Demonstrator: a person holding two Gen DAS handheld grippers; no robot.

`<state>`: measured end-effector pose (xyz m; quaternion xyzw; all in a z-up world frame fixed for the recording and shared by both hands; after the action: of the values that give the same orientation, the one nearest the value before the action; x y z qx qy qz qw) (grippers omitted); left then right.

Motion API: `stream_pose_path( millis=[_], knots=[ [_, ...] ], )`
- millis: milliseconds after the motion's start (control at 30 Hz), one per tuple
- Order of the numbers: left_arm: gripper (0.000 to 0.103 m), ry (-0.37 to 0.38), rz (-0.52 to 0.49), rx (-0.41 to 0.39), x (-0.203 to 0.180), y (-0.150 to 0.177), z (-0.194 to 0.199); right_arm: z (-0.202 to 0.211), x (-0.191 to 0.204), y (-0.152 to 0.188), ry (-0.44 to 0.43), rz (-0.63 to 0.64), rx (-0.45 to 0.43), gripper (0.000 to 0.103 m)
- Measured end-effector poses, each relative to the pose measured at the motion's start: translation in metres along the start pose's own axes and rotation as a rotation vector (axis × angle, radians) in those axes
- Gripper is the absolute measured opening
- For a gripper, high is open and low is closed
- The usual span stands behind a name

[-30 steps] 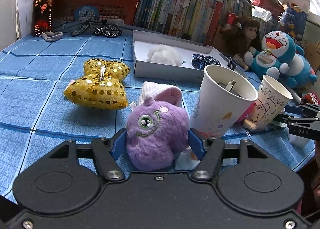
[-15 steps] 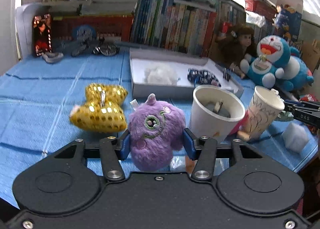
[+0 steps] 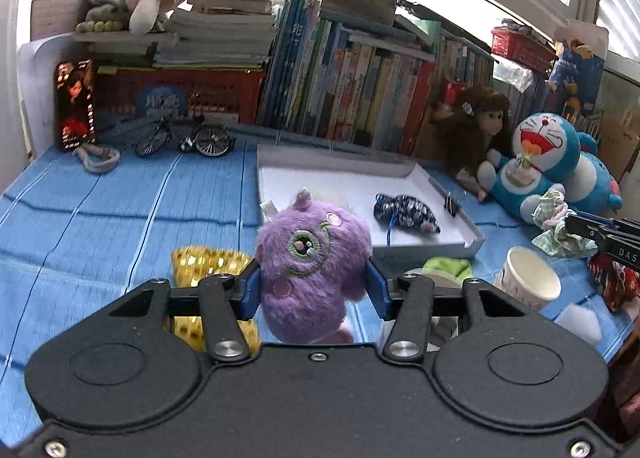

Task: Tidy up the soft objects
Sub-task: 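Carry the purple plush and gingham doll into the white tray and open both tools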

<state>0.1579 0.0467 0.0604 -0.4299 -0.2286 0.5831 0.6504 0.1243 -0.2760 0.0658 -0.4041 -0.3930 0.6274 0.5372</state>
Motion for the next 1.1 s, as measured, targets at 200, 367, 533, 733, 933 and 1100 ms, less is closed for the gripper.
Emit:
stream_pose_path(
  millis=[200, 367, 533, 733, 933, 1100],
  knots=[
    [0.05, 0.029, 0.004, -0.016, -0.011, -0.036, -0.02, -0.012, 0.013, -0.028, -0.036, 0.008, -0.024, 0.029],
    [0.05, 0.068, 0.005, -0.006, -0.027, -0.066, -0.047, -0.031, 0.026, -0.054, -0.088, -0.014, -0.026, 0.029],
    [0.05, 0.082, 0.032, 0.041, -0.033, -0.088, -0.085, -0.059, 0.046, -0.07, -0.142, -0.029, 0.017, 0.029],
    [0.05, 0.075, 0.074, 0.119, -0.032, -0.09, -0.142, -0.109, 0.072, -0.073, -0.174, -0.032, 0.119, 0.029],
    [0.05, 0.061, 0.128, 0.171, -0.021, -0.095, -0.187, -0.155, 0.084, -0.075, -0.197, -0.07, 0.198, 0.029],
    [0.05, 0.025, 0.151, 0.193, -0.008, -0.105, -0.219, -0.189, 0.099, -0.072, -0.207, -0.084, 0.262, 0.029]
  ],
)
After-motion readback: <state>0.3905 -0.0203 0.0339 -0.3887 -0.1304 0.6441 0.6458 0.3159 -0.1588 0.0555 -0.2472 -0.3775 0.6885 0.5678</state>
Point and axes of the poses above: each gripper's, at about its wrist camera, not at the fingertips, and z roughly against the way its jaws point, x to its left, y to its underside, the point moved 9 cm from there along -z, roughly the way its jaws point, and after that the axes turned 1 degree about -x, right-handed, at the moved point
